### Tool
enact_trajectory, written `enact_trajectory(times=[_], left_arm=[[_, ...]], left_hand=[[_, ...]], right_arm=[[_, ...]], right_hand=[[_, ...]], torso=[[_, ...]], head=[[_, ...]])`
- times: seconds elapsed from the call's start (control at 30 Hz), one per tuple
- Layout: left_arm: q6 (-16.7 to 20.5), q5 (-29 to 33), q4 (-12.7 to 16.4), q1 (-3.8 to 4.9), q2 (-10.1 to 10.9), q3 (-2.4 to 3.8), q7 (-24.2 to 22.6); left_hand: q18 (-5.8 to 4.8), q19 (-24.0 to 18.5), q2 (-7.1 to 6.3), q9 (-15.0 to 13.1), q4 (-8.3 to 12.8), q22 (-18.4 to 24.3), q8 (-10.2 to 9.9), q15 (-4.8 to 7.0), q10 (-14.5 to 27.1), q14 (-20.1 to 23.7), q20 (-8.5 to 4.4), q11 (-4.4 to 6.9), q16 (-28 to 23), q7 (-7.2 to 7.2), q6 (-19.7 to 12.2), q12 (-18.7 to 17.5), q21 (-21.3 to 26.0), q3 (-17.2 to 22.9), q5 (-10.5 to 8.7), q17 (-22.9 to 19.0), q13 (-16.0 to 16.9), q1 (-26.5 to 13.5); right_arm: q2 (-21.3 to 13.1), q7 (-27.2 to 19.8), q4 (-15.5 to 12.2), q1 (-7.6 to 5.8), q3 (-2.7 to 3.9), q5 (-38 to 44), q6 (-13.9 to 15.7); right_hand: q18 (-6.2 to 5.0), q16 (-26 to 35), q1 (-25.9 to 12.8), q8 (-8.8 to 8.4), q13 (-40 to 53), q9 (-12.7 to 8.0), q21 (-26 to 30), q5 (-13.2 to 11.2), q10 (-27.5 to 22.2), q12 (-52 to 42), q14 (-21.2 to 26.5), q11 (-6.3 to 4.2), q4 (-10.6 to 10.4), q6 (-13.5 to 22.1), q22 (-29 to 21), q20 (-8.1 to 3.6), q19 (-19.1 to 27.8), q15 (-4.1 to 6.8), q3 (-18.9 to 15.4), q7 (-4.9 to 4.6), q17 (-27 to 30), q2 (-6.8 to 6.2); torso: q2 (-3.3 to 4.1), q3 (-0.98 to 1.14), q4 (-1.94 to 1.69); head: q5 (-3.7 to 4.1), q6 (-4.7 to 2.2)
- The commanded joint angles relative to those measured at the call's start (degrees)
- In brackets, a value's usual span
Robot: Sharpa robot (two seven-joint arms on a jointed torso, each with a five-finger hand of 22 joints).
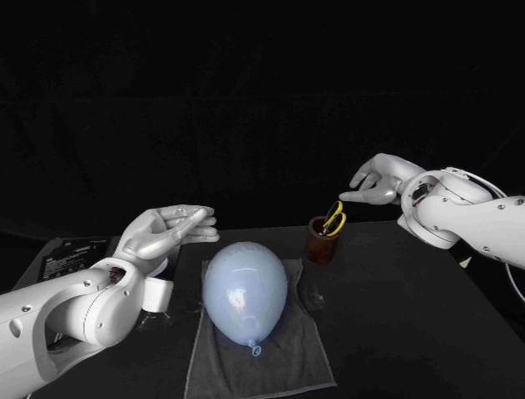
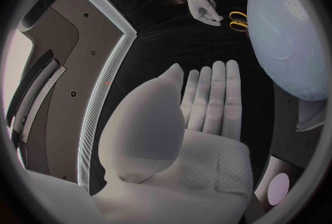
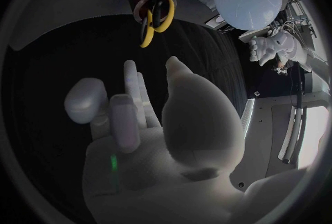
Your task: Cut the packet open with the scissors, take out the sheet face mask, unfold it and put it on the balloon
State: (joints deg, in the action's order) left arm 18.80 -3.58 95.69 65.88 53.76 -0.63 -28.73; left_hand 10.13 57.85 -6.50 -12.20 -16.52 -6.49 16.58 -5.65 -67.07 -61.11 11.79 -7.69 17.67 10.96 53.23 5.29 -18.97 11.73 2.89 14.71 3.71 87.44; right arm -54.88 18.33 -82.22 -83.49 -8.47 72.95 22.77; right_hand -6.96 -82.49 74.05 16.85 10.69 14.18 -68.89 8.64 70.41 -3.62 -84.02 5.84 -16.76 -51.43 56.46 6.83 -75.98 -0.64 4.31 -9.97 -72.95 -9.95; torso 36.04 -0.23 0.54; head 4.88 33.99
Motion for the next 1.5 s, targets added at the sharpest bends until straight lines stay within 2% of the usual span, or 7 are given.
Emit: enact_trajectory(times=[0.03, 0.3, 0.53, 0.87, 1.13, 1.33, 1.5], left_arm=[[-0.9, 0.7, 0.1, 0.10, -0.1, 0.10, -0.9], [-0.8, 0.8, -0.4, 0.10, -0.1, 0.11, -0.8], [-1.2, 0.9, -0.6, 0.11, 0.0, 0.11, -0.7], [-1.4, 0.9, -0.7, 0.12, 0.1, 0.11, -0.6], [-1.5, 0.9, -0.9, 0.13, 0.3, 0.11, -0.4], [-1.7, 0.9, -1.0, 0.13, 0.2, 0.11, -0.3], [-1.9, 1.0, -1.2, 0.13, 0.3, 0.11, -0.2]], left_hand=[[0.31, -0.2, 0.31, 0.1, 0.0, 0.1, -0.3, 0.05, 0.0, 0.3, 0.09, -0.24, -0.4, 0.42, -0.1, -0.2, 0.4, 0.5, -0.02, 0.1, 0.0, -0.4], [0.31, -0.2, 0.28, 0.1, 0.0, 0.1, -0.3, 0.03, 0.0, 0.3, 0.11, -0.29, -0.5, 0.48, -0.1, -0.3, 0.4, 0.6, -0.02, 0.1, 0.0, -0.5], [0.31, -0.3, 0.27, 0.1, 0.0, 0.1, -0.4, 0.01, 0.0, 0.3, 0.13, -0.31, -0.5, 0.52, -0.2, -0.4, 0.4, 0.6, -0.02, 0.1, 0.0, -0.5], [0.31, -0.3, 0.30, 0.1, 0.0, 0.1, -0.4, -0.01, 0.0, 0.4, 0.14, -0.33, -0.5, 0.55, -0.2, -0.4, 0.5, 0.6, -0.02, 0.1, 0.0, -0.5], [0.31, -0.3, 0.30, 0.1, 0.0, 0.1, -0.4, -0.01, 0.0, 0.4, 0.14, -0.33, -0.5, 0.55, -0.2, -0.4, 0.5, 0.6, -0.02, 0.1, 0.0, -0.5], [0.32, -0.3, 0.33, 0.1, 0.0, 0.2, -0.4, -0.04, 0.0, 0.4, 0.16, -0.36, -0.6, 0.58, -0.2, -0.5, 0.5, 0.7, -0.02, 0.2, 0.0, -0.5], [0.32, -0.3, 0.33, 0.2, 0.0, 0.2, -0.5, -0.06, 0.0, 0.4, 0.18, -0.38, -0.6, 0.60, -0.2, -0.6, 0.5, 0.7, -0.02, 0.2, 0.0, -0.5]], right_arm=[[0.3, 3.8, -0.2, 0.12, 0.02, -0.4, -3.4], [0.6, 4.6, -2.5, 0.61, -0.05, -0.2, -6.3], [0.9, 5.7, -2.8, 1.06, -0.11, 1.0, -7.7], [0.9, 7.0, -3.0, 1.40, -0.13, 2.2, -7.5], [0.3, 6.8, -4.5, 1.47, -0.13, 4.4, -3.6], [0.5, 7.3, -4.6, 1.61, -0.13, 4.7, -4.7], [0.8, 8.0, -4.3, 1.87, -0.13, 4.4, -6.1]], right_hand=[[0.72, -0.1, -0.5, 0.46, -0.1, 0.1, 0.1, 0.0, -0.4, -0.2, -2.7, -0.13, -0.1, 0.4, -0.2, 0.07, 0.5, -0.41, -1.3, -0.05, 0.3, 0.82], [0.79, -0.5, -3.8, 0.93, -0.1, 0.4, -0.5, 1.7, -0.2, -0.3, -2.8, -0.19, -0.2, 0.4, 0.9, 0.14, 0.5, -0.42, -5.9, 0.00, 0.1, 2.75], [0.77, -0.5, -3.9, 1.02, -0.1, 0.4, -0.4, 1.8, -0.1, -0.3, -2.8, -0.21, -0.1, 0.4, 0.8, 0.13, 0.6, -0.40, -6.4, 0.05, 0.2, 3.06], [0.73, -0.5, -2.4, 1.29, 0.0, 0.5, -0.4, 2.0, 0.2, -0.4, -2.7, -0.33, 0.1, 0.3, 0.8, 0.07, 0.7, -0.31, -6.6, 0.18, 0.6, 4.15], [1.33, -1.8, 0.4, 2.90, 0.8, 1.2, -2.7, 3.9, 3.0, -1.3, -3.2, -1.31, 0.2, -1.4, 4.5, -0.56, -0.9, 0.47, -7.0, 1.20, -1.9, 4.99], [1.53, -2.3, 1.3, 3.32, 1.0, 1.4, -3.5, 4.0, 3.6, -1.3, -3.5, -1.58, 0.2, -1.8, 5.7, -0.80, -1.4, 0.70, -6.8, 1.47, -2.9, 5.51], [1.58, -2.4, 2.5, 3.43, 1.1, 1.4, -3.6, 3.7, 3.8, -1.1, -3.5, -1.71, 0.3, -1.8, 6.0, -0.95, -1.4, 0.82, -6.3, 1.60, -3.0, 6.20]], torso=[[0.02, -0.07, -0.05], [0.05, -0.08, 0.06], [0.09, -0.11, 0.04], [0.10, -0.07, 0.03], [0.22, 0.01, 0.09], [0.21, -0.03, 0.12], [0.21, 0.06, 0.06]], head=[[0.20, 0.03], [0.26, -0.08], [0.45, -0.02], [0.58, -0.16], [0.51, -0.43], [0.56, -0.39], [0.49, -0.26]])
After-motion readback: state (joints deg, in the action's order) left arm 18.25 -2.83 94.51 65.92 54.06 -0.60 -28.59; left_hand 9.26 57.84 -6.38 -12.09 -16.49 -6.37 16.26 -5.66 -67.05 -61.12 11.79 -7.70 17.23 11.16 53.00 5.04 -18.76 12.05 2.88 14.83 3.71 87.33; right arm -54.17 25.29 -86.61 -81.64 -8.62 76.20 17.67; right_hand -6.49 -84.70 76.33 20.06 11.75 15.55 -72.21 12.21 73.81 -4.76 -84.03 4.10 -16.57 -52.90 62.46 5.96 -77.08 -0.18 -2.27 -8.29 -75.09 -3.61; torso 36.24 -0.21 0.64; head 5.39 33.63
